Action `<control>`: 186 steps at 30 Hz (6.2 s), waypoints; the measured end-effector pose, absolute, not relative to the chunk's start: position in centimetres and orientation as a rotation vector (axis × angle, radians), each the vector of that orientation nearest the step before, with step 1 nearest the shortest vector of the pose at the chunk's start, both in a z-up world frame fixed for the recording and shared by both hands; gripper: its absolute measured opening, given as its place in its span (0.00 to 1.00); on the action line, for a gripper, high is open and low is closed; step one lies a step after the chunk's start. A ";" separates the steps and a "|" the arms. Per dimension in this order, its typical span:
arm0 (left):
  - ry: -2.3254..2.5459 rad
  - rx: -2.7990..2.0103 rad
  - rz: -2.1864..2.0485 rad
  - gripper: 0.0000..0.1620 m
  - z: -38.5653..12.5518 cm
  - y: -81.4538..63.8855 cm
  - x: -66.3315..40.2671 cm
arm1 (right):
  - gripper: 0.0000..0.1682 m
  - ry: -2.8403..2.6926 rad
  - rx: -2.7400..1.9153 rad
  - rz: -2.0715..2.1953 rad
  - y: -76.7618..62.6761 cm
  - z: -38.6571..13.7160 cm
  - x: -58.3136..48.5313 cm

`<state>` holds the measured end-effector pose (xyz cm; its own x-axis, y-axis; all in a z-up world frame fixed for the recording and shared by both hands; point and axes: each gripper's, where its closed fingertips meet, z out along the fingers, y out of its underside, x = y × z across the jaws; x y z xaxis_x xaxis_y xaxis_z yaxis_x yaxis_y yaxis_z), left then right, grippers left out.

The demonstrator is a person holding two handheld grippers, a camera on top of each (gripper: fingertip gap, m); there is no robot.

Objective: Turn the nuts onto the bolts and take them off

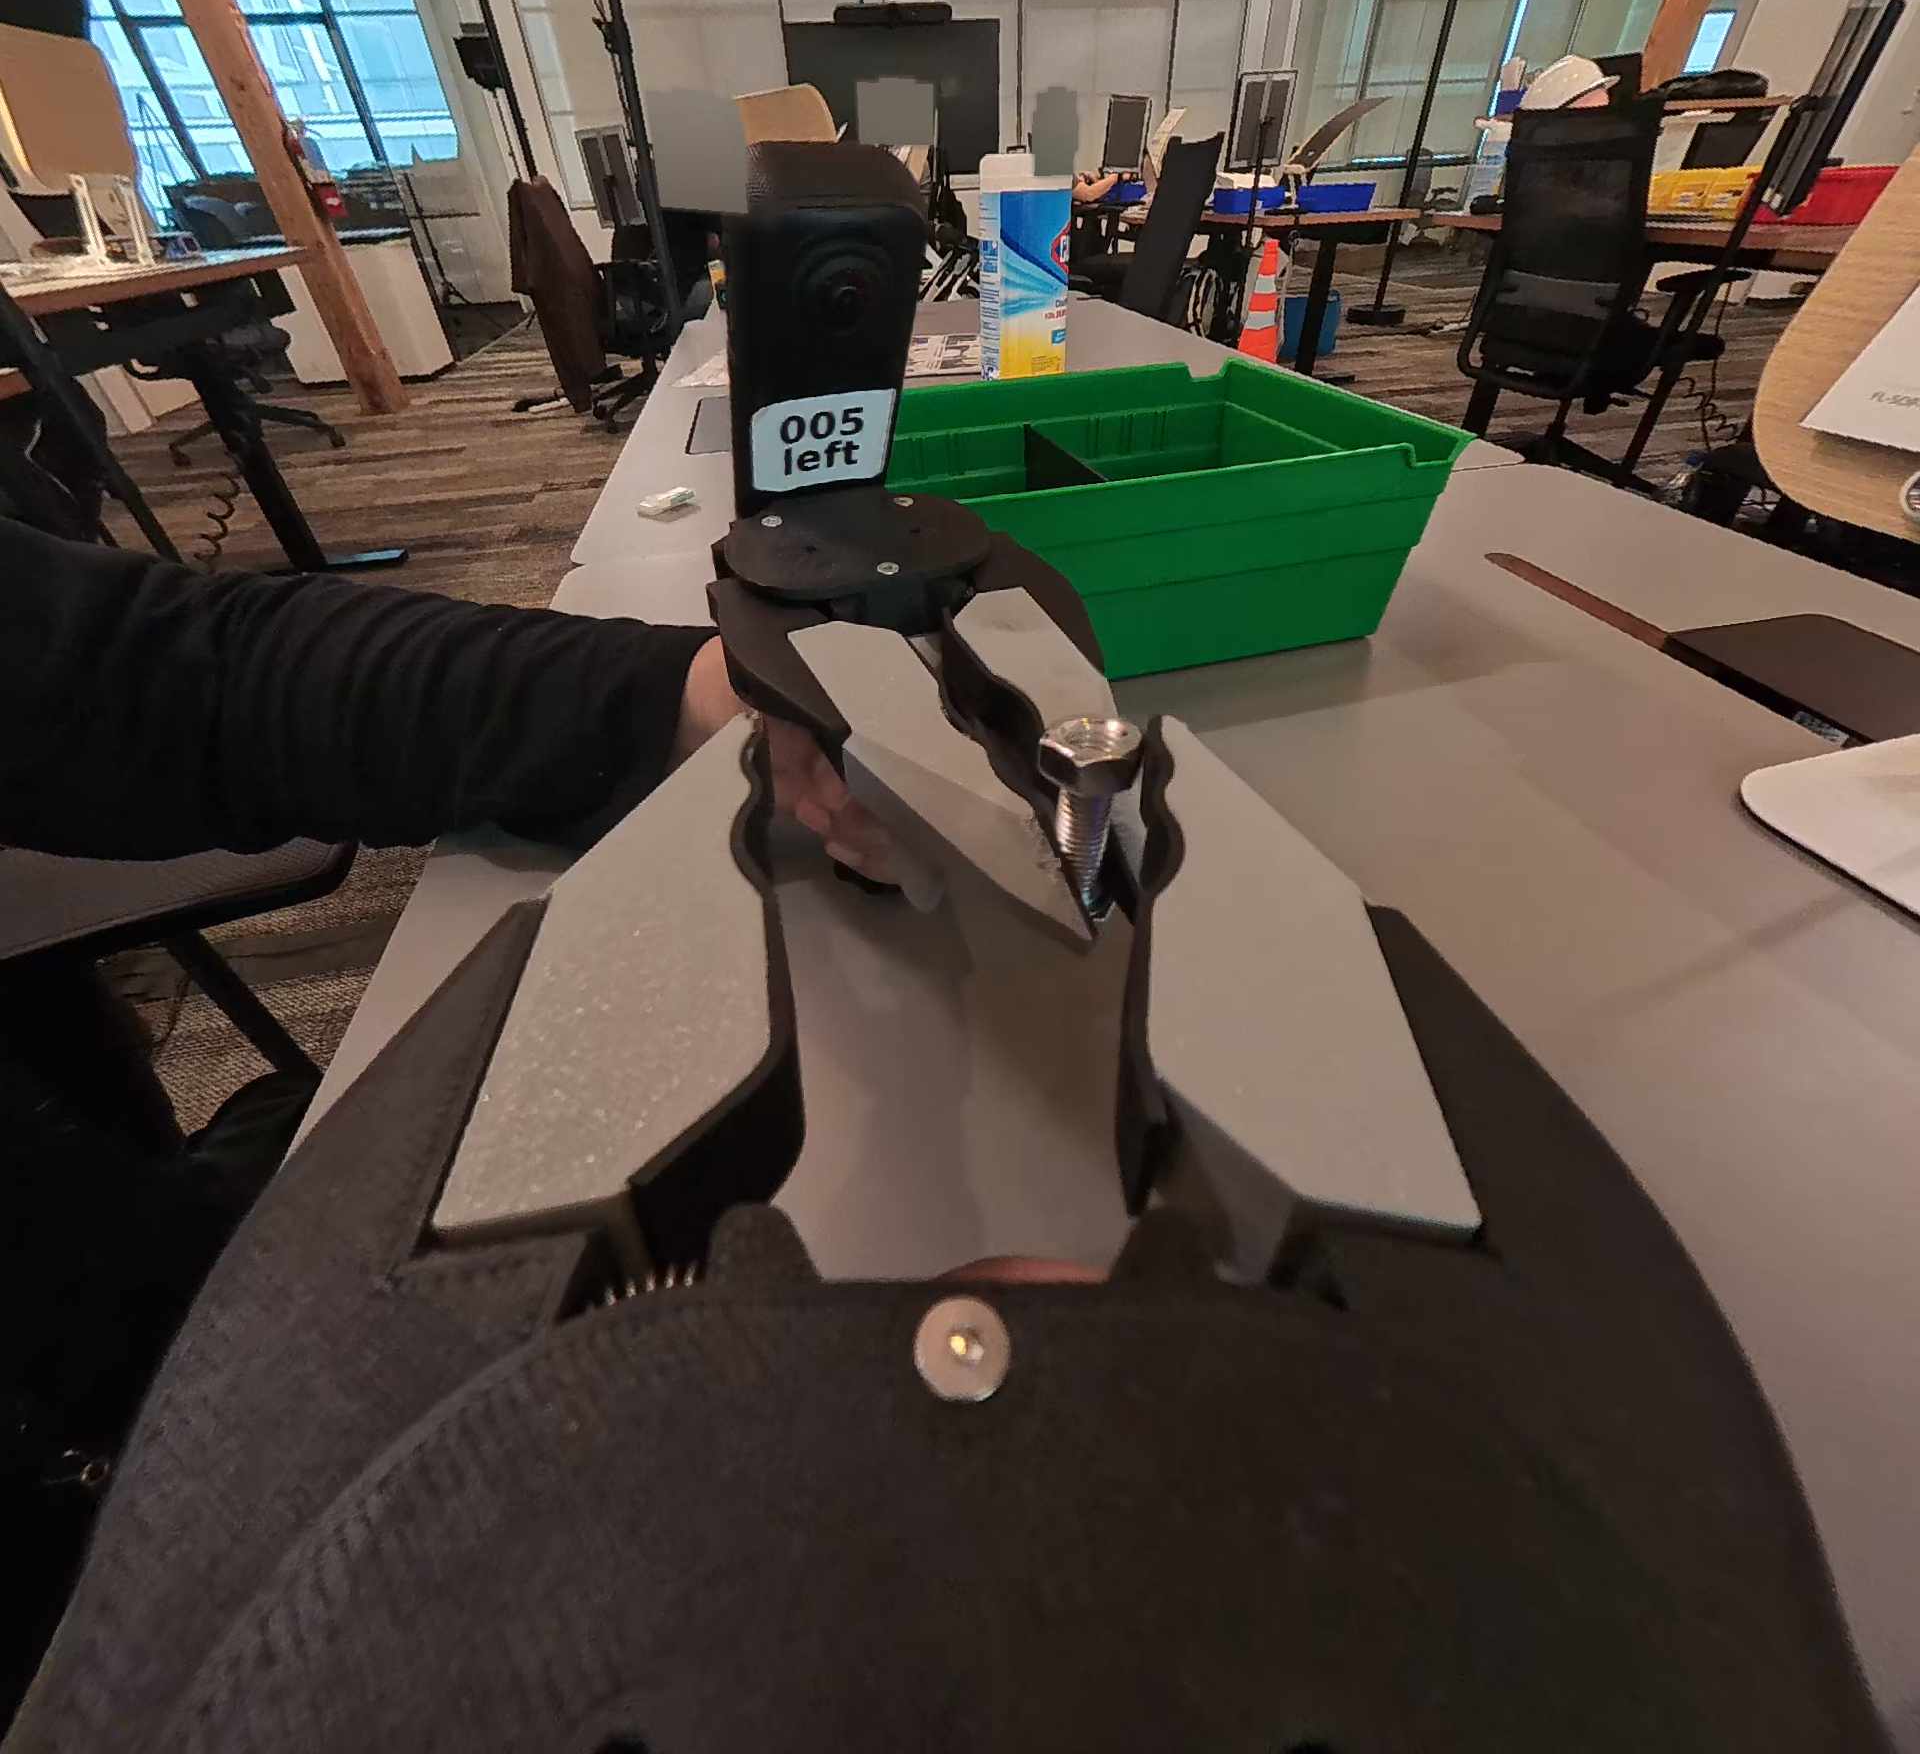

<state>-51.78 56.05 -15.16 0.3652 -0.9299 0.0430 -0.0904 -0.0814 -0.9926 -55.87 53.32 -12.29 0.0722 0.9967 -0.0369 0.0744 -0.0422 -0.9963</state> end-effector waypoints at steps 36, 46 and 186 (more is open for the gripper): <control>0.977 -1.477 -0.907 0.04 -15.2 56.0 -51.5 | 0.51 -1.175 -1.334 1.041 53.6 -12.8 -57.2; 1.003 -1.494 -0.882 0.04 -15.8 55.9 -51.2 | 0.38 -1.147 -1.270 0.947 53.9 -11.4 -56.4; 0.982 -1.464 -0.892 0.04 -15.0 55.8 -51.4 | 0.15 -1.116 -1.415 1.099 55.0 -12.1 -54.7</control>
